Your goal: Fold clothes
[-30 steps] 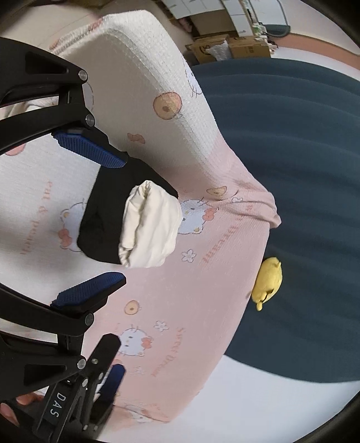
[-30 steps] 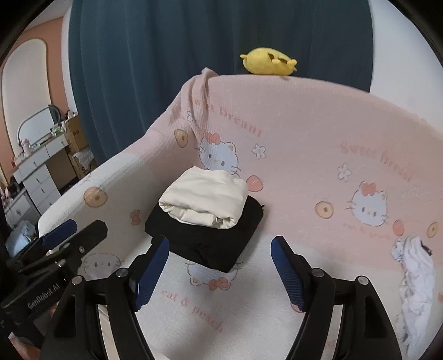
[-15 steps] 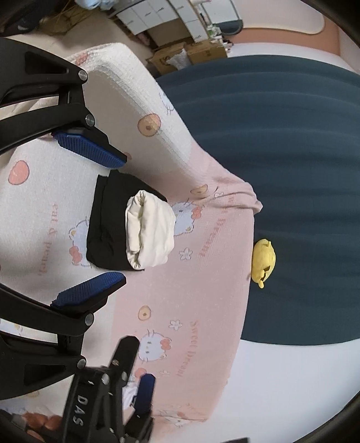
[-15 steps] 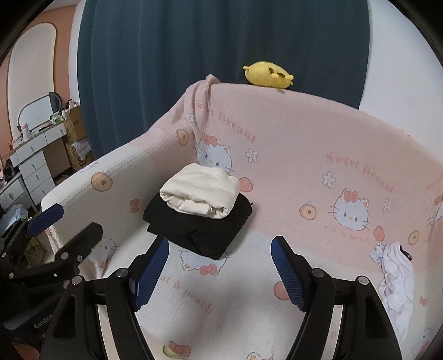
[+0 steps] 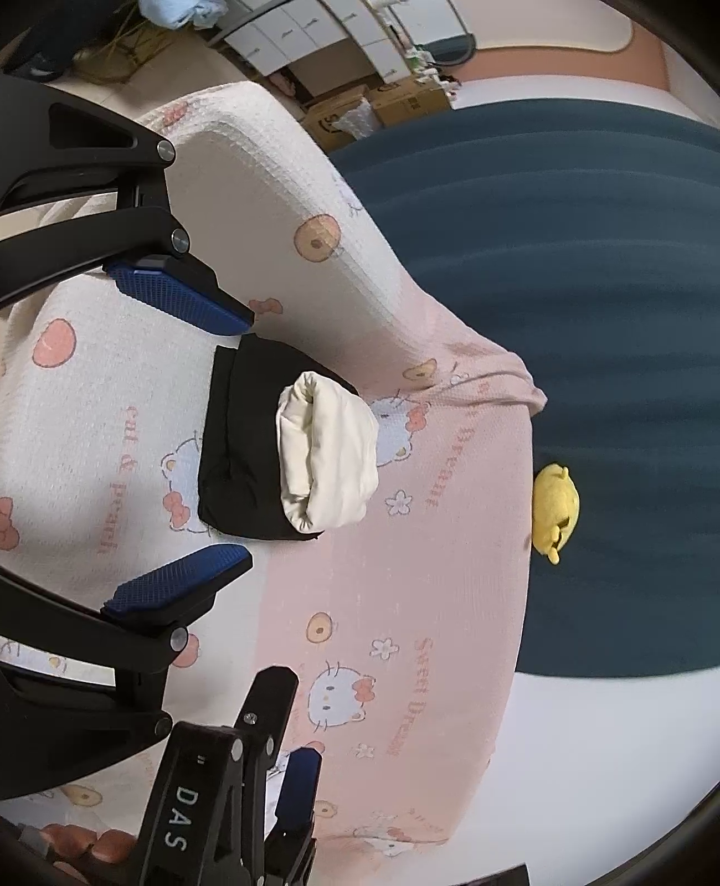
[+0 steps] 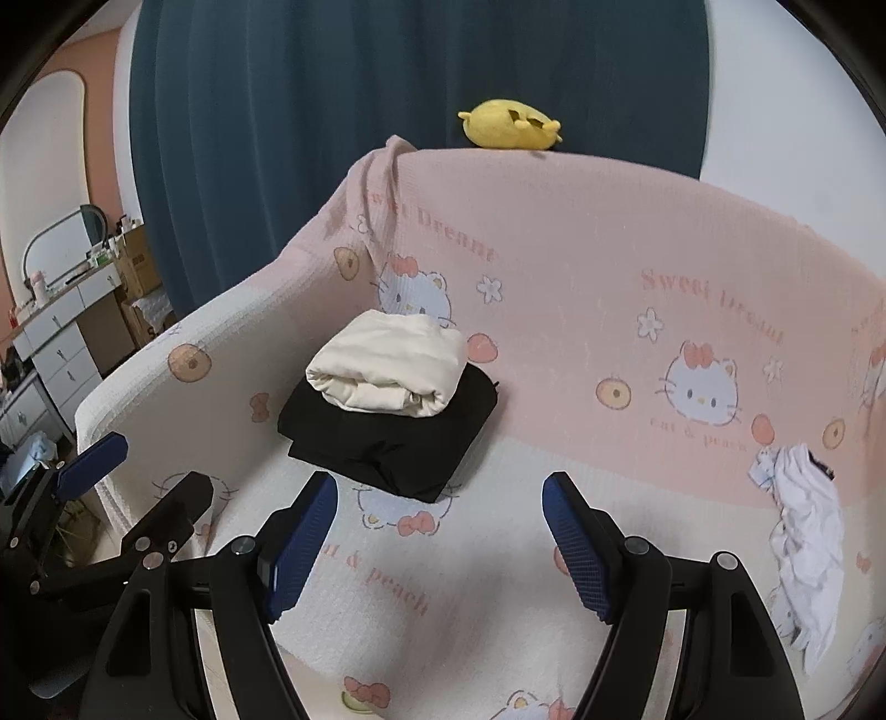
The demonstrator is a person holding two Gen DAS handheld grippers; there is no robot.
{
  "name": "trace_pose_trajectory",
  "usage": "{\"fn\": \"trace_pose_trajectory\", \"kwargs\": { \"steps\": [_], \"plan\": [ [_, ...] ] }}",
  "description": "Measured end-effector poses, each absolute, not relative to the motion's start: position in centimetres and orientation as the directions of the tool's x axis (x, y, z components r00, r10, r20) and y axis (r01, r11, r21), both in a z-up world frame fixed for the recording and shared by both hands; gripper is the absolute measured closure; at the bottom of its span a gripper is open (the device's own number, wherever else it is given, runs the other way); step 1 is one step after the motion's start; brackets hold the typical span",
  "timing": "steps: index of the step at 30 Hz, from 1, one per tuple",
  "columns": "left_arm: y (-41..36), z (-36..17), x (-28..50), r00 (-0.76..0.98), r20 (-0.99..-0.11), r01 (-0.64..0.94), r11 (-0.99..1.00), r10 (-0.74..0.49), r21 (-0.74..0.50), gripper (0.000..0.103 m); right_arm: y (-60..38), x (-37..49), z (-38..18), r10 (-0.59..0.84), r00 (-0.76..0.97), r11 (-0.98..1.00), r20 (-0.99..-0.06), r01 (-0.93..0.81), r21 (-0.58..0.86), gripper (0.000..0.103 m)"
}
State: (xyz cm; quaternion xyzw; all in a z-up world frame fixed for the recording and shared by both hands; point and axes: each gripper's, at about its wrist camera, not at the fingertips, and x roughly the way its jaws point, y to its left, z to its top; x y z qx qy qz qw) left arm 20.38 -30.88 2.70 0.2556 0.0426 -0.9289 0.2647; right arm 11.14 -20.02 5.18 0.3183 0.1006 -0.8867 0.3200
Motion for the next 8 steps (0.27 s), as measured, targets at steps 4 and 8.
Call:
{"fn": "trace_pose_trajectory", "kwargs": {
  "steps": [4,8],
  "plan": [
    [-30.29,2.69,20.55,-0.727,-0.488,0.509,-0.856,-0.483,0.088,0.026,-19.92,11.02,4.72,-0.5,-0.575,-0.775,-0.647,0.631,0.038,0.027],
    [-30.29,2.75,20.89,-0.735,-0.498,0.5,-0.864,-0.459,0.058,0.026,-19.84,11.24,4.54,-0.494,-0.572,-0.776,-0.655,0.63,0.036,0.027]
  ]
}}
